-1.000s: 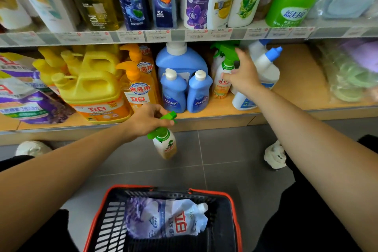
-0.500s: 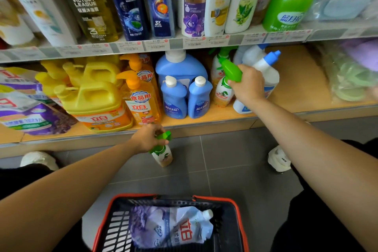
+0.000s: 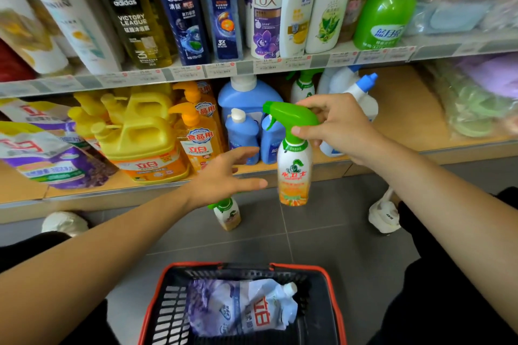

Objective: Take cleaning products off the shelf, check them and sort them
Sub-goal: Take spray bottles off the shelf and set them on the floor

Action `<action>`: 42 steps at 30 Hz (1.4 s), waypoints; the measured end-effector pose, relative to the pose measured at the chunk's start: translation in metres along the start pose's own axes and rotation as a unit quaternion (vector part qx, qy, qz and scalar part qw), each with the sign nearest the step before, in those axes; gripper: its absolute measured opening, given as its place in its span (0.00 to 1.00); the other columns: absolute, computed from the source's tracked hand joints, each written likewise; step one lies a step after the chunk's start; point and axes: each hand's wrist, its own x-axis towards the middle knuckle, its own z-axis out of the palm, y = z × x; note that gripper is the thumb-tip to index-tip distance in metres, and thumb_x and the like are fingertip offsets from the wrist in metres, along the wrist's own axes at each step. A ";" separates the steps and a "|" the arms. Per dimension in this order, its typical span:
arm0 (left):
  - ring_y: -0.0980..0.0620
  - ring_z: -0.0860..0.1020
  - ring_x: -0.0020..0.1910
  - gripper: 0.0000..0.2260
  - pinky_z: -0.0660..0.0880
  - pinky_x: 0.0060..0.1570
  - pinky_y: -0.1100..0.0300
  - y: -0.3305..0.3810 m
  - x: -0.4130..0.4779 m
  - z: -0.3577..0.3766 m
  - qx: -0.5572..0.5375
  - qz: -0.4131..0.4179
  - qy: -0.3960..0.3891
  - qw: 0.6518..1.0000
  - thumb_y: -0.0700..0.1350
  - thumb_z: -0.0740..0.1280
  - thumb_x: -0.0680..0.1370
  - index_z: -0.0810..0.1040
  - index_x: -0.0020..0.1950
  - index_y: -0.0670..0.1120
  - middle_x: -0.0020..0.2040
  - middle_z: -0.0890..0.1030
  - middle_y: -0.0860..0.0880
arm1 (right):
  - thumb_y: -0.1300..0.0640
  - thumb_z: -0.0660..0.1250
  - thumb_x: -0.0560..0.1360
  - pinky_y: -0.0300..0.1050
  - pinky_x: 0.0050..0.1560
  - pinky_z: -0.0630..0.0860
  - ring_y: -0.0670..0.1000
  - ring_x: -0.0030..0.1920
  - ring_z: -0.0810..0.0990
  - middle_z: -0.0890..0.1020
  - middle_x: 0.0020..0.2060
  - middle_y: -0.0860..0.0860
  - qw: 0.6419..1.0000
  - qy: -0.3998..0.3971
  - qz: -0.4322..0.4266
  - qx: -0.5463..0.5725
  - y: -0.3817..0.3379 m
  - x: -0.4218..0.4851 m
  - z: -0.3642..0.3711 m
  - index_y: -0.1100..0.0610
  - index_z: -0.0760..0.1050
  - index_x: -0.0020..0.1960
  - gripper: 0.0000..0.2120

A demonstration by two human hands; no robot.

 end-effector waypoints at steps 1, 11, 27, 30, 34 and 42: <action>0.62 0.72 0.69 0.39 0.70 0.69 0.59 0.008 -0.006 0.004 -0.014 0.021 -0.012 1.000 0.56 0.79 0.69 0.68 0.77 0.54 0.70 0.74 0.62 | 0.66 0.77 0.69 0.38 0.31 0.76 0.40 0.34 0.81 0.84 0.38 0.47 0.999 -0.031 -0.007 0.035 -0.005 -0.003 0.003 0.49 0.80 0.51 0.17; 0.51 0.80 0.63 0.34 0.81 0.56 0.54 0.015 -0.028 0.013 -0.104 0.106 0.063 0.987 0.42 0.81 0.70 0.66 0.71 0.50 0.63 0.80 0.52 | 0.58 0.76 0.70 0.45 0.55 0.79 0.46 0.52 0.81 0.82 0.50 0.49 0.986 -0.119 -0.110 0.033 -0.034 -0.006 0.009 0.53 0.77 0.58 0.19; 0.48 0.80 0.60 0.39 0.80 0.53 0.43 0.020 -0.038 0.024 0.032 0.097 0.100 0.990 0.62 0.78 0.64 0.68 0.70 0.53 0.62 0.80 0.52 | 0.61 0.76 0.70 0.38 0.46 0.78 0.43 0.42 0.83 0.84 0.39 0.47 0.976 0.038 -0.213 0.011 -0.038 -0.025 0.041 0.55 0.73 0.49 0.13; 0.50 0.80 0.60 0.39 0.80 0.53 0.44 0.022 -0.039 0.024 0.038 0.096 0.106 0.989 0.63 0.78 0.64 0.68 0.71 0.54 0.62 0.80 0.53 | 0.62 0.76 0.71 0.37 0.47 0.77 0.44 0.42 0.82 0.82 0.40 0.48 0.973 0.042 -0.225 0.015 -0.038 -0.026 0.042 0.55 0.74 0.48 0.12; 0.51 0.80 0.60 0.39 0.81 0.53 0.44 0.023 -0.041 0.023 0.036 0.091 0.106 0.989 0.63 0.78 0.64 0.69 0.70 0.54 0.62 0.80 0.54 | 0.61 0.73 0.75 0.40 0.52 0.79 0.45 0.47 0.84 0.84 0.44 0.50 0.976 0.040 -0.214 0.015 -0.039 -0.026 0.042 0.60 0.80 0.51 0.05; 0.49 0.80 0.60 0.40 0.80 0.53 0.44 0.024 -0.042 0.021 0.041 0.084 0.106 0.990 0.63 0.77 0.63 0.69 0.71 0.53 0.62 0.80 0.51 | 0.61 0.73 0.73 0.38 0.51 0.79 0.43 0.46 0.84 0.84 0.43 0.46 0.980 0.032 -0.198 0.004 -0.038 -0.026 0.042 0.58 0.80 0.51 0.07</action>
